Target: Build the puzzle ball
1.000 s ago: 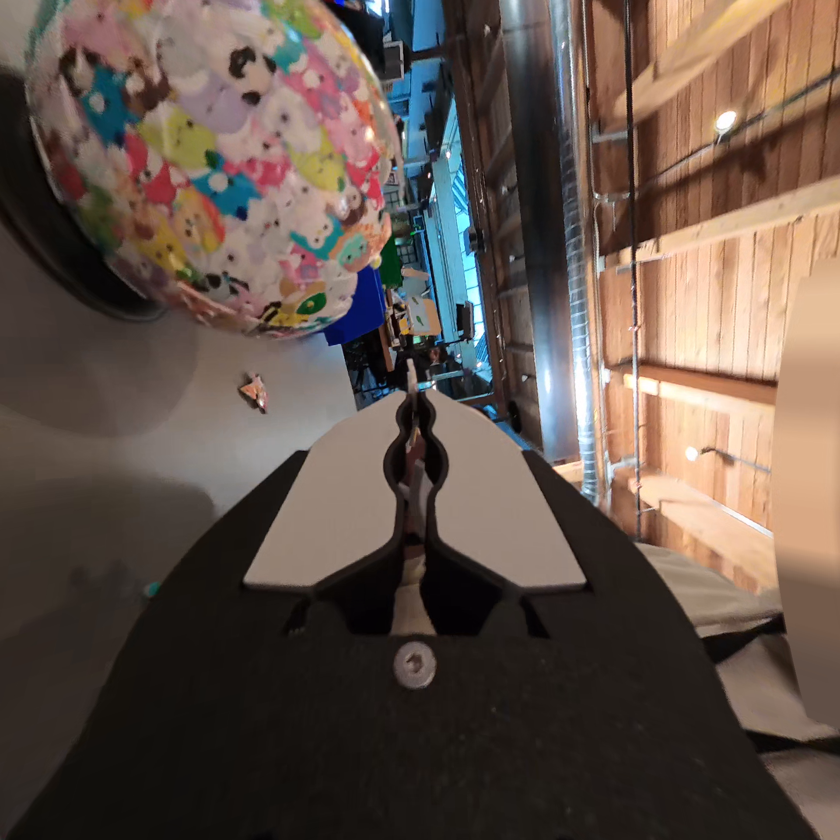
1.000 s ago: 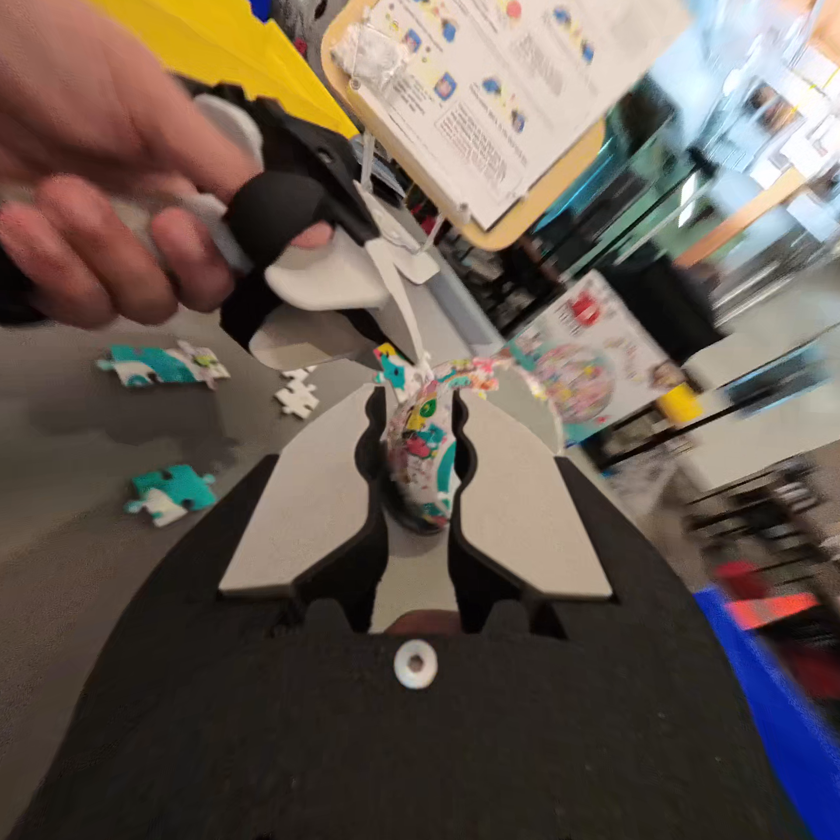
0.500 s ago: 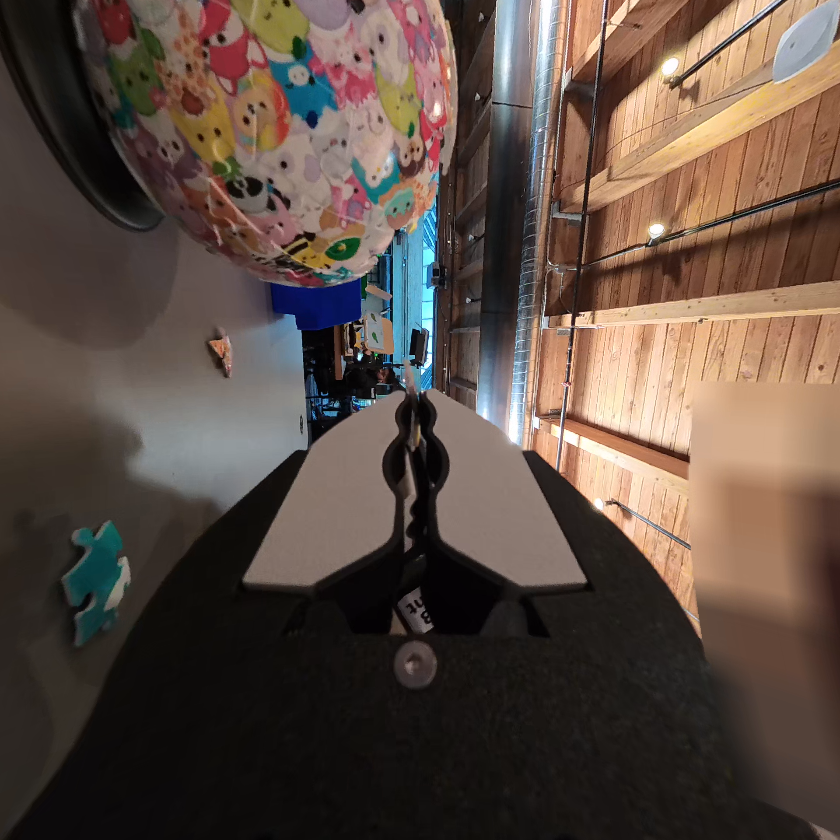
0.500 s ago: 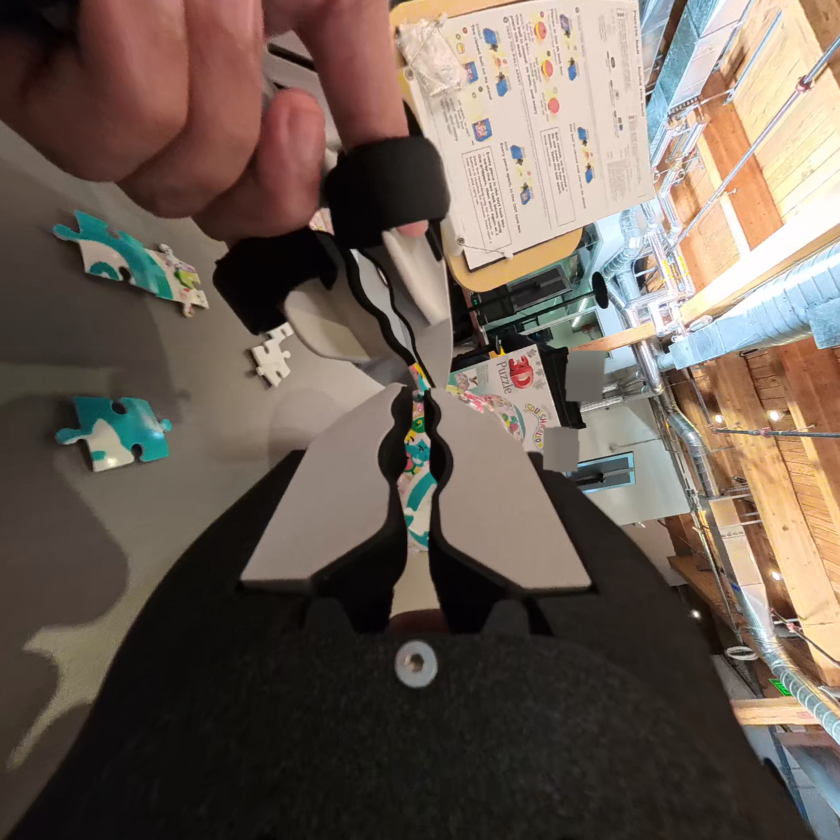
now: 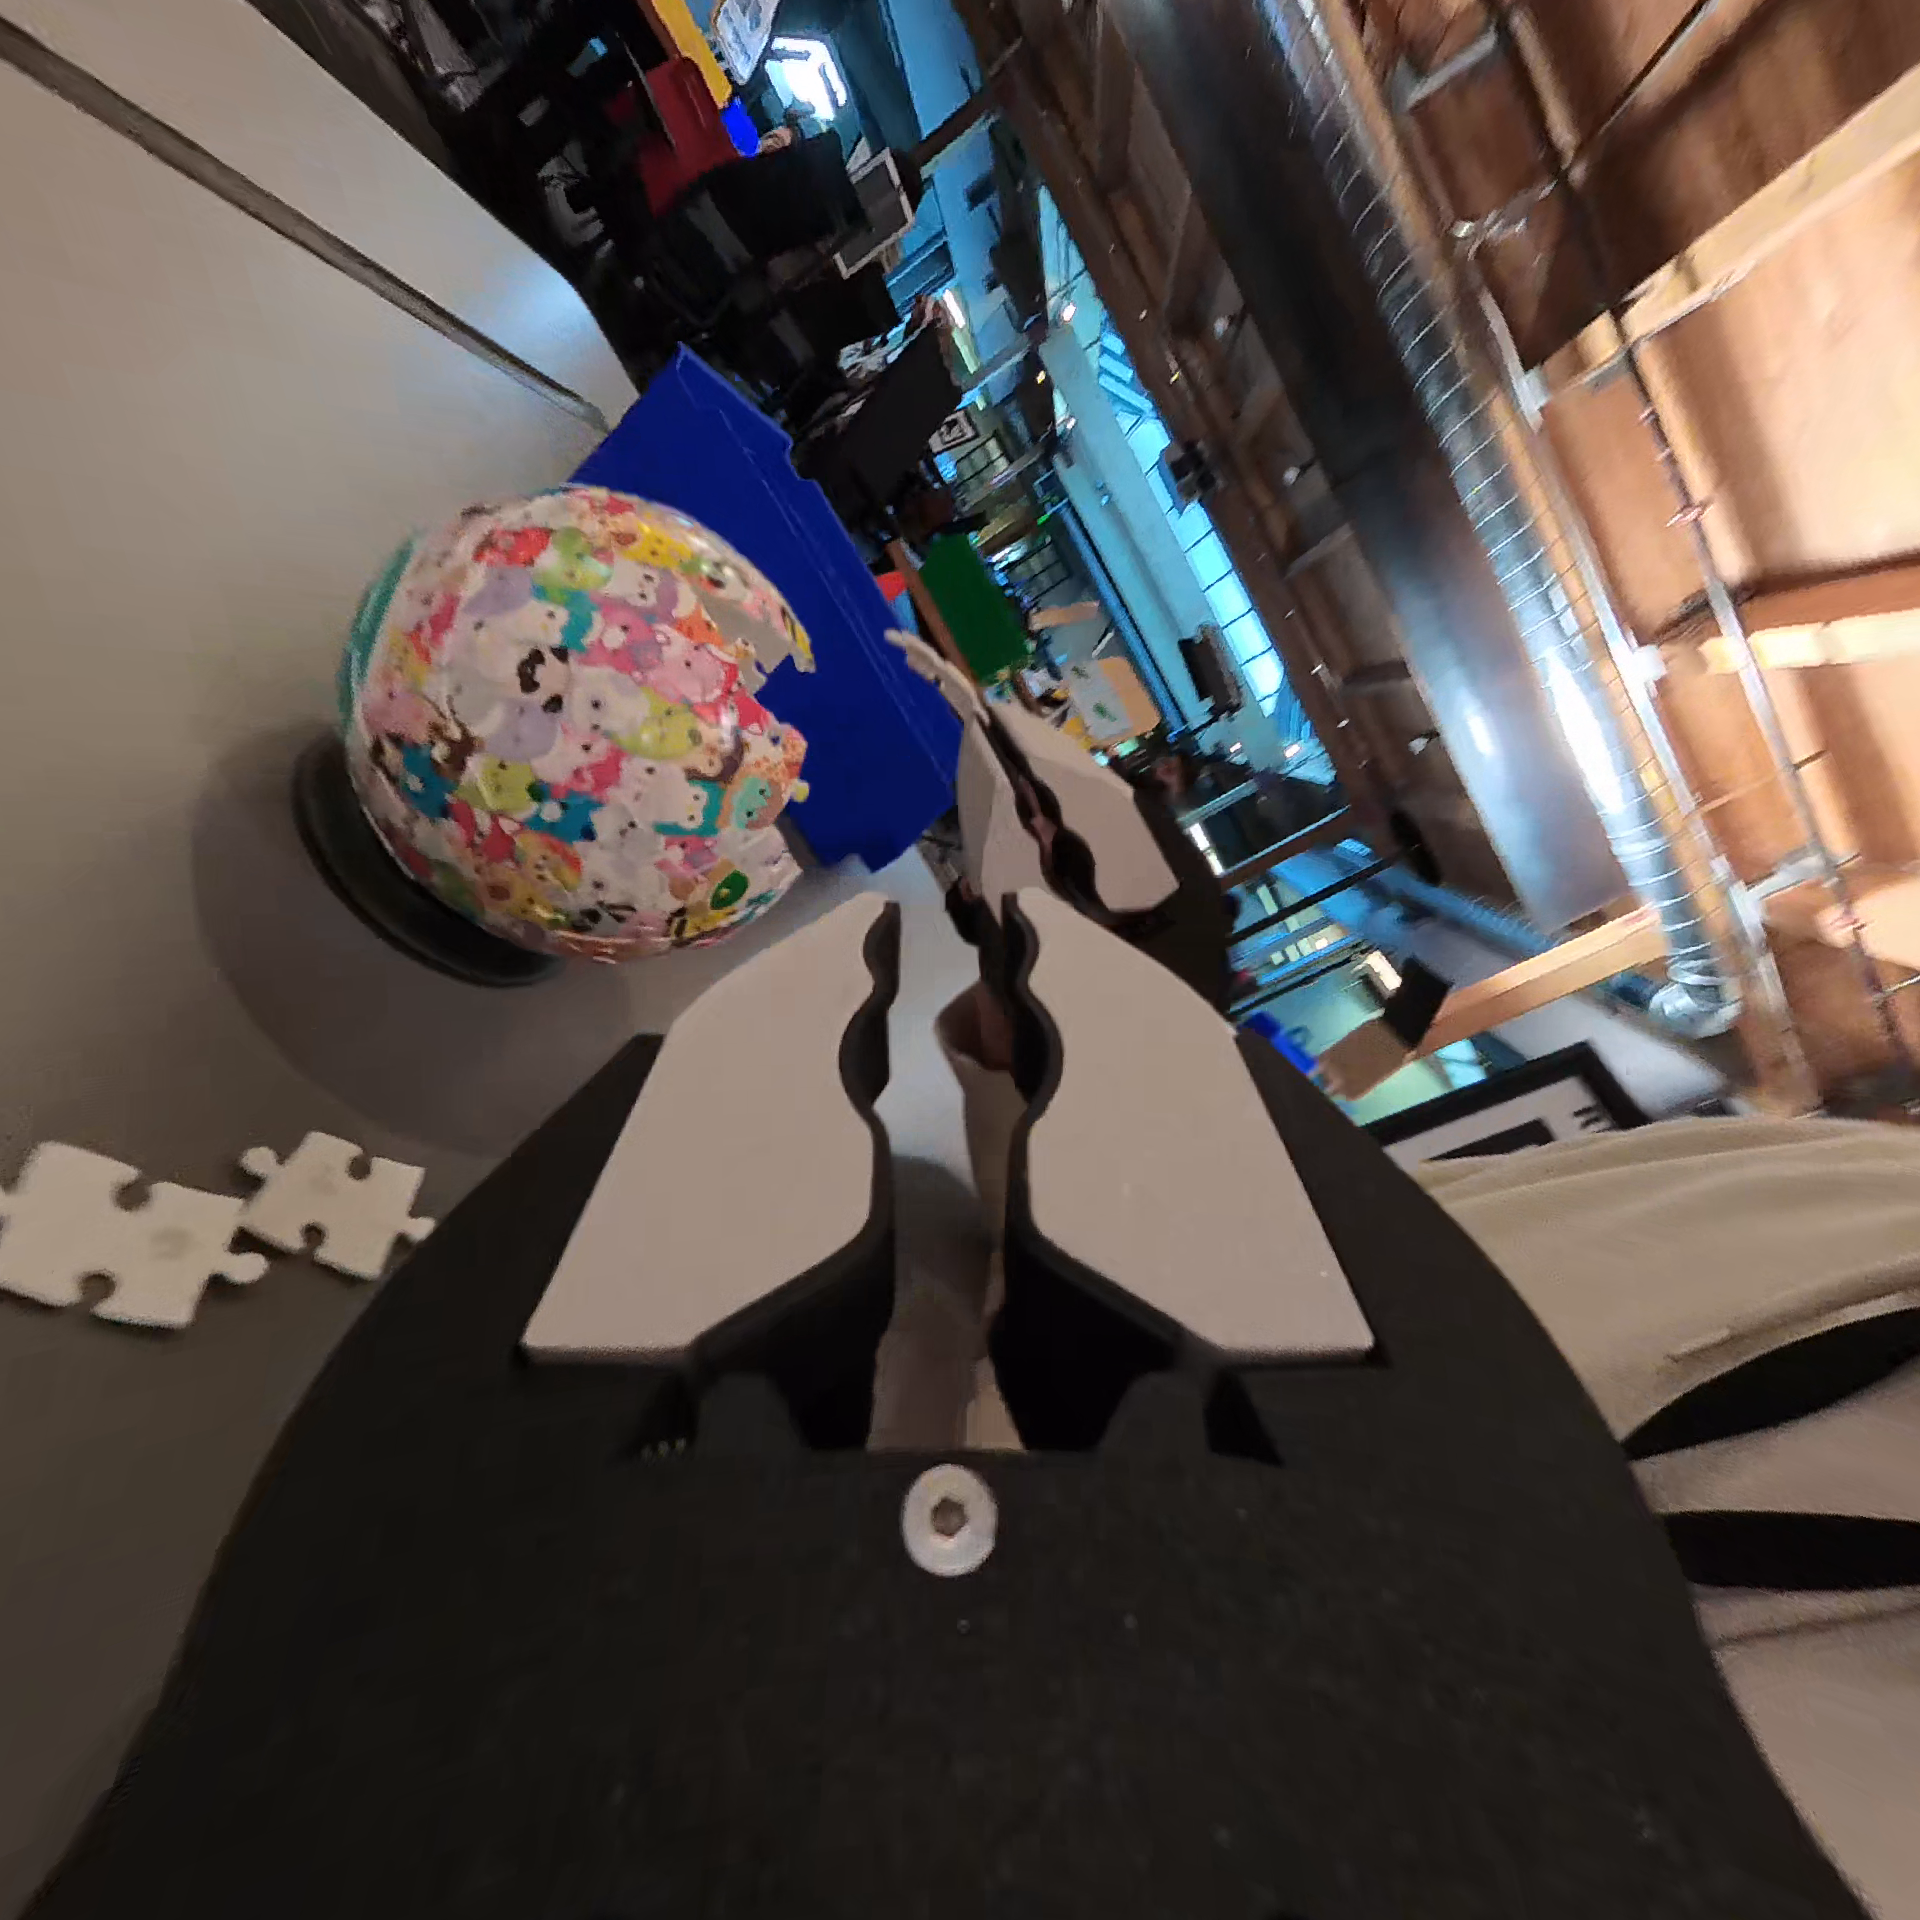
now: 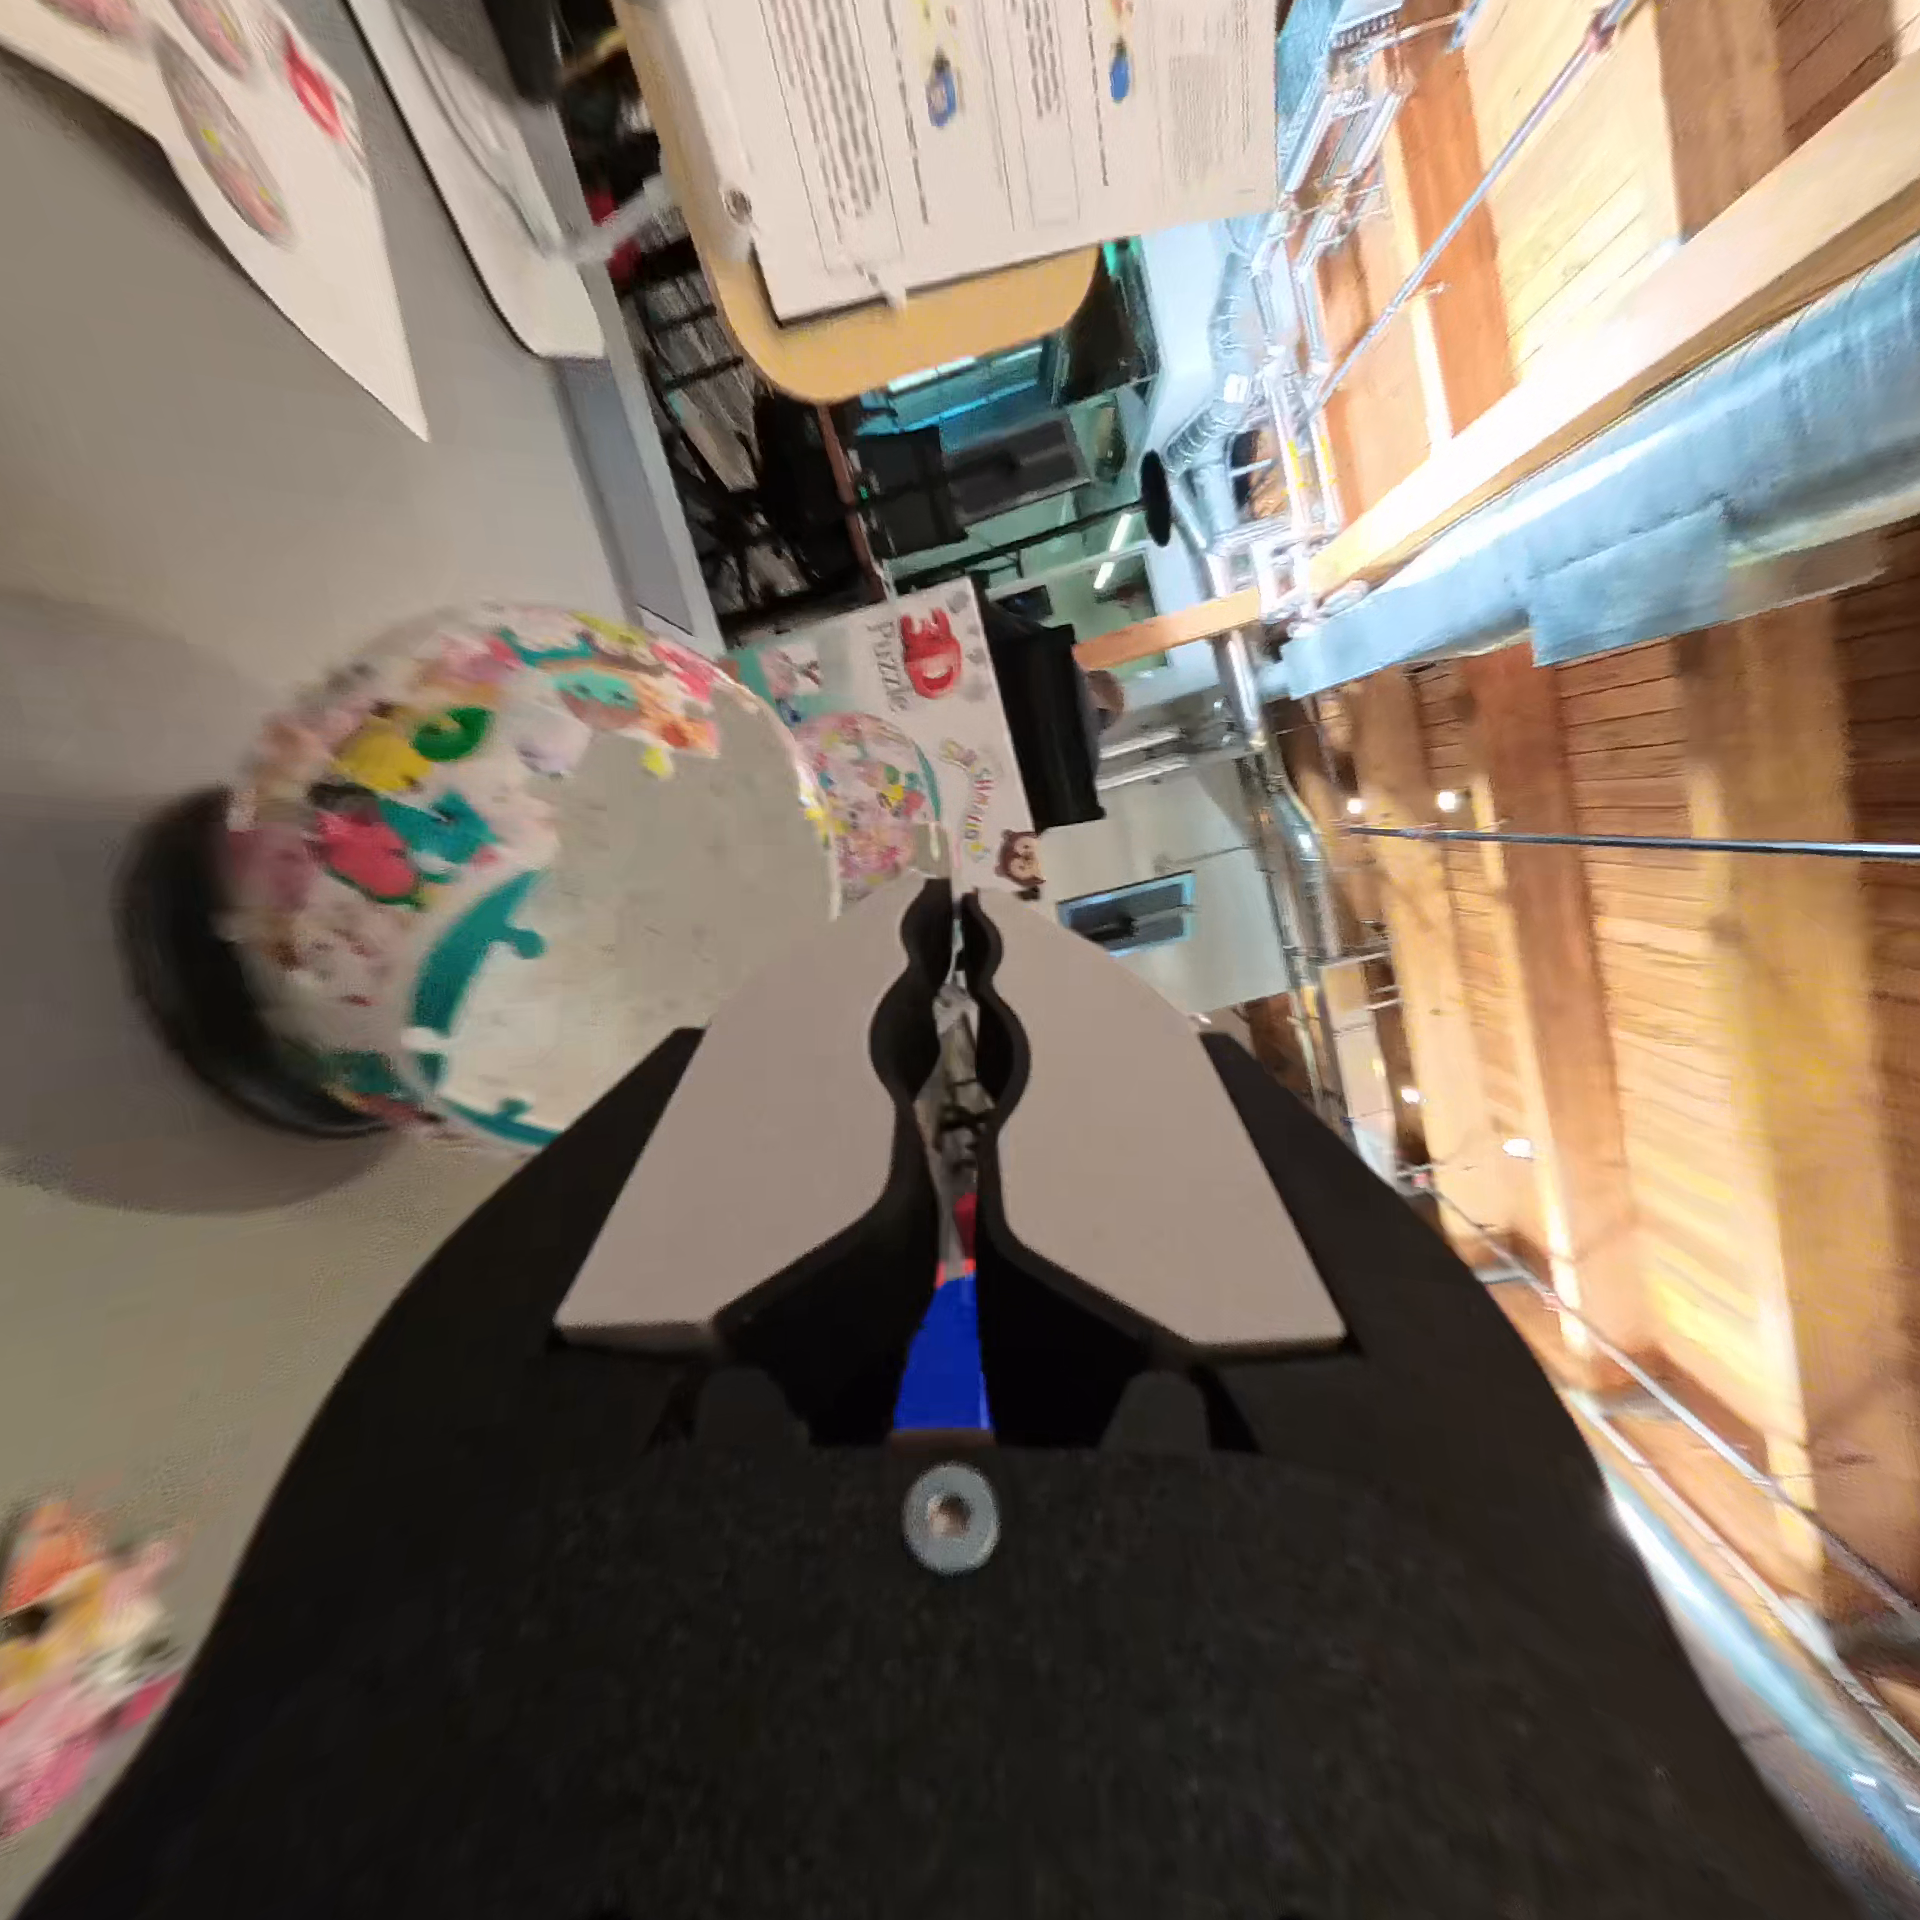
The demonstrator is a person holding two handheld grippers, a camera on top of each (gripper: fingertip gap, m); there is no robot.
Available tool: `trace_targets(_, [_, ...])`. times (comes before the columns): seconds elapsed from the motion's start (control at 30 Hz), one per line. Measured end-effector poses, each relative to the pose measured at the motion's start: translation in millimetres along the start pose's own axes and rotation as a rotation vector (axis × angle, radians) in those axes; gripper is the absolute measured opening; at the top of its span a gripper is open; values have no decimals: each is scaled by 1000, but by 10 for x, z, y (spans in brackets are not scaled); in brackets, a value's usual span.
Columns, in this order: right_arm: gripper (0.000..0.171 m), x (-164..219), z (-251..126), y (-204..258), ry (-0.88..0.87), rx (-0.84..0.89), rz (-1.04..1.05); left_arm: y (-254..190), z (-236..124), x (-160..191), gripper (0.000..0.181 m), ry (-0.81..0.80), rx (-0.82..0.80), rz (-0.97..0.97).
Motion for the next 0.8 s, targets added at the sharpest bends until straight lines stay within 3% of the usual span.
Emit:
trace_targets(0.17, [2,106,247,51,50,-16,-30,36,25,-88,17,35,-85,114])
trace_targets(0.8, [2,36,336,203,155,-15,-55,78,223,-145,18,93,-145,228])
Point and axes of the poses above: each gripper's, where its closed fingertips meet, z out along the fingers, x out of its underside, y = z × x across the jaws, the point moved 5 cm from there along -z, back along the fingers, and after that the axes turned 10 degrees about -x, right-handed, at the moved point
